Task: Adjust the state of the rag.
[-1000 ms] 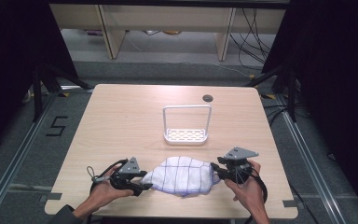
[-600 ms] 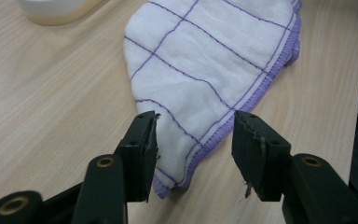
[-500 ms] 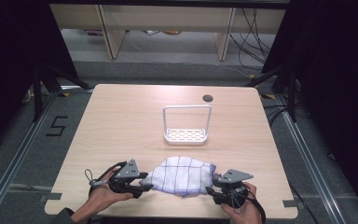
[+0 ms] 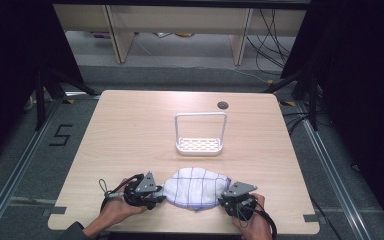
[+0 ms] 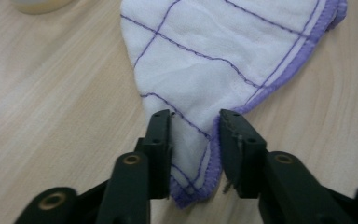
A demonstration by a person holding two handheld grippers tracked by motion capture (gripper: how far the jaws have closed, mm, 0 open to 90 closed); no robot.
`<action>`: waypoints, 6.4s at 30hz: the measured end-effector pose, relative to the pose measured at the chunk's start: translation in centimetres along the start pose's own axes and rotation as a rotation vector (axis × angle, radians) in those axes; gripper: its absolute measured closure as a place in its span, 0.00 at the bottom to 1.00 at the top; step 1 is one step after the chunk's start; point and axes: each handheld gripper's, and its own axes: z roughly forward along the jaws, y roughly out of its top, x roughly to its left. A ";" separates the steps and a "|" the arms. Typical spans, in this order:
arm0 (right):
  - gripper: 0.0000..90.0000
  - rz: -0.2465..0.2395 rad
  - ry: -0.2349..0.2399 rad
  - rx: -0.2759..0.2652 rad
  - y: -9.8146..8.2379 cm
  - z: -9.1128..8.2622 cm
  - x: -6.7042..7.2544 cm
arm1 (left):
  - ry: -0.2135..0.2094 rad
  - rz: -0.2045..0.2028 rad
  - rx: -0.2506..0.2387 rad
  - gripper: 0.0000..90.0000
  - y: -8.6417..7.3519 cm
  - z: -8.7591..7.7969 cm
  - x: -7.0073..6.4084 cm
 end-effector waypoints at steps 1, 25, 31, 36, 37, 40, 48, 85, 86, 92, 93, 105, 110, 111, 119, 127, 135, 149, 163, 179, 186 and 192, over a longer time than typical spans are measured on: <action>0.96 0.014 0.000 -0.014 0.0 -0.1 0.3 | -0.005 0.001 -0.009 0.78 0.0 0.0 0.0; 0.97 -0.022 0.071 -0.345 3.0 -13.6 3.1 | -0.203 -0.035 -0.280 0.95 3.9 -11.8 -2.6; 0.97 -0.058 0.046 -0.376 4.3 -16.0 3.3 | -0.208 -0.031 -0.313 0.95 5.3 -12.8 -1.9; 0.97 -0.010 0.032 -0.311 4.9 -12.3 0.3 | -0.184 -0.089 -0.278 0.95 5.9 -9.1 0.6; 0.97 0.016 0.032 -0.293 5.0 -10.9 -0.7 | -0.158 -0.116 -0.275 0.95 5.9 -7.9 1.3; 0.97 0.060 0.016 -0.237 5.0 -7.7 -3.1 | -0.150 -0.165 -0.241 0.95 5.8 -5.5 3.2; 0.97 0.133 -0.028 -0.115 4.7 -1.6 -7.2 | -0.121 -0.236 -0.176 0.95 6.1 -0.5 5.9; 0.59 0.197 -0.022 -0.038 1.1 -3.0 -5.0 | -0.162 -0.421 -0.174 0.46 0.9 -2.8 3.6; 0.58 0.181 -0.028 -0.038 0.7 -3.2 -4.6 | -0.180 -0.445 -0.181 0.45 0.9 -2.7 3.0; 0.56 0.193 -0.018 -0.003 -0.9 -3.8 -2.1 | -0.257 -0.439 -0.162 0.46 1.3 -1.6 0.3; 0.56 0.191 -0.015 0.009 -1.1 -3.9 -1.8 | -0.269 -0.432 -0.159 0.46 1.4 -1.4 0.1; 0.56 0.189 -0.005 0.049 -2.7 -3.5 0.2 | -0.235 -0.449 -0.098 0.45 2.9 1.5 -0.6; 0.62 0.167 0.002 0.068 -2.8 -2.9 0.5 | -0.204 -0.417 -0.100 0.58 3.2 2.3 -0.7; 0.66 0.150 0.001 0.066 -2.8 -2.8 0.5 | -0.192 -0.410 -0.099 0.63 3.2 2.3 -0.7; 0.97 0.093 0.042 0.042 -2.9 -2.9 0.4 | -0.167 -0.304 -0.107 0.98 2.9 1.9 -0.7; 0.98 0.085 0.031 -0.002 -2.7 -4.7 -0.9 | -0.202 -0.304 -0.105 0.99 1.9 -0.9 1.2; 0.98 0.179 0.032 -0.013 -3.7 -5.7 -3.4 | -0.225 -0.342 -0.079 0.98 0.8 -2.1 3.4; 0.73 0.135 -0.056 0.028 -4.0 -6.2 -1.2 | -0.187 -0.439 -0.054 0.42 -2.0 -4.1 -0.4; 0.68 0.160 -0.034 0.046 -4.4 -5.9 -0.2 | -0.243 -0.274 -0.063 0.58 -0.5 -2.3 -5.4; 0.74 0.142 -0.022 0.054 -4.8 -5.3 -0.6 | -0.246 -0.131 -0.032 0.96 -0.1 -1.0 -5.1; 0.72 0.140 -0.021 0.047 -4.8 -5.4 0.9 | -0.261 -0.104 -0.045 0.96 0.0 -2.2 -5.0; 0.99 0.088 -0.015 0.086 -5.0 -5.2 1.3 | -0.273 -0.087 -0.047 0.97 -0.1 -3.4 -4.7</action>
